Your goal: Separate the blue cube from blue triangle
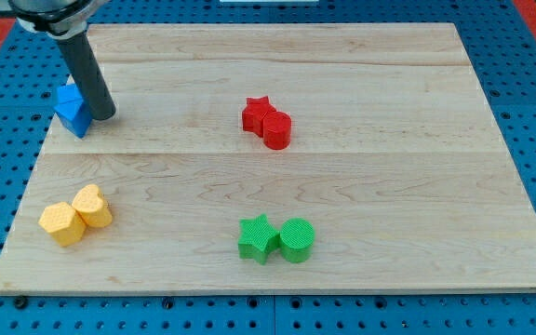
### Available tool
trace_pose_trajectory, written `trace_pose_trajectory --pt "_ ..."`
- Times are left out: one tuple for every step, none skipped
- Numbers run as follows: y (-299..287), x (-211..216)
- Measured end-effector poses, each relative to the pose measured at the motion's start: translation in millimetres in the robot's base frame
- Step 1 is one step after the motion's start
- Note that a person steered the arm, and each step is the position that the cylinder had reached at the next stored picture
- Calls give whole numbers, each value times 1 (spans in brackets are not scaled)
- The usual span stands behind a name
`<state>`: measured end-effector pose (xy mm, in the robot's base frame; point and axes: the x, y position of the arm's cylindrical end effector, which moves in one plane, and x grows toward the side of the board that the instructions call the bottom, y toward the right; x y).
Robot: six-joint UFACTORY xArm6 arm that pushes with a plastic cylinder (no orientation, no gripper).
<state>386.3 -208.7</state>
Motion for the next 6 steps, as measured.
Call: trace_pose_trajectory --pt "-2 39" --pt "-23 68" --pt "-57 36" --pt "-71 -1" --pt "-71 -27" --pt "-69 -63"
